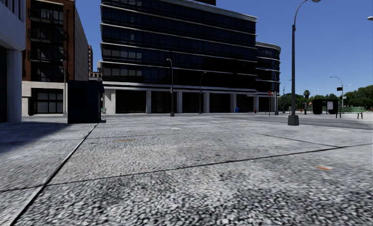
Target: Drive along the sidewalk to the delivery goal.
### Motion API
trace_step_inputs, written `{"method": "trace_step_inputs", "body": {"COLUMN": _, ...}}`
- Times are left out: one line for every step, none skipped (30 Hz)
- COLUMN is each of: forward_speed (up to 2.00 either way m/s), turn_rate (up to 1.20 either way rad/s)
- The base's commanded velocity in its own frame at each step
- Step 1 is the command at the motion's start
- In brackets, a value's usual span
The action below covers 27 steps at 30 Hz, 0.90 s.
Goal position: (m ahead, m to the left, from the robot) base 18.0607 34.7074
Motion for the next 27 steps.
{"method": "trace_step_inputs", "body": {"forward_speed": 2.00, "turn_rate": 0.00}}
{"method": "trace_step_inputs", "body": {"forward_speed": 2.00, "turn_rate": 0.00}}
{"method": "trace_step_inputs", "body": {"forward_speed": 2.00, "turn_rate": 0.00}}
{"method": "trace_step_inputs", "body": {"forward_speed": 2.00, "turn_rate": 0.00}}
{"method": "trace_step_inputs", "body": {"forward_speed": 2.00, "turn_rate": 0.00}}
{"method": "trace_step_inputs", "body": {"forward_speed": 2.00, "turn_rate": 0.00}}
{"method": "trace_step_inputs", "body": {"forward_speed": 2.00, "turn_rate": 0.00}}
{"method": "trace_step_inputs", "body": {"forward_speed": 2.00, "turn_rate": 0.00}}
{"method": "trace_step_inputs", "body": {"forward_speed": 2.00, "turn_rate": 0.00}}
{"method": "trace_step_inputs", "body": {"forward_speed": 2.00, "turn_rate": 0.00}}
{"method": "trace_step_inputs", "body": {"forward_speed": 2.00, "turn_rate": 0.00}}
{"method": "trace_step_inputs", "body": {"forward_speed": 2.00, "turn_rate": 0.00}}
{"method": "trace_step_inputs", "body": {"forward_speed": 2.00, "turn_rate": 0.00}}
{"method": "trace_step_inputs", "body": {"forward_speed": 2.00, "turn_rate": 0.00}}
{"method": "trace_step_inputs", "body": {"forward_speed": 2.00, "turn_rate": 0.09}}
{"method": "trace_step_inputs", "body": {"forward_speed": 2.00, "turn_rate": 0.28}}
{"method": "trace_step_inputs", "body": {"forward_speed": 2.00, "turn_rate": 0.38}}
{"method": "trace_step_inputs", "body": {"forward_speed": 2.00, "turn_rate": 0.38}}
{"method": "trace_step_inputs", "body": {"forward_speed": 2.00, "turn_rate": 0.44}}
{"method": "trace_step_inputs", "body": {"forward_speed": 2.00, "turn_rate": 0.47}}
{"method": "trace_step_inputs", "body": {"forward_speed": 2.00, "turn_rate": 0.47}}
{"method": "trace_step_inputs", "body": {"forward_speed": 2.00, "turn_rate": 0.47}}
{"method": "trace_step_inputs", "body": {"forward_speed": 2.00, "turn_rate": 0.47}}
{"method": "trace_step_inputs", "body": {"forward_speed": 2.00, "turn_rate": 0.47}}
{"method": "trace_step_inputs", "body": {"forward_speed": 2.00, "turn_rate": 0.46}}
{"method": "trace_step_inputs", "body": {"forward_speed": 2.00, "turn_rate": 0.37}}
{"method": "trace_step_inputs", "body": {"forward_speed": 2.00, "turn_rate": 0.38}}
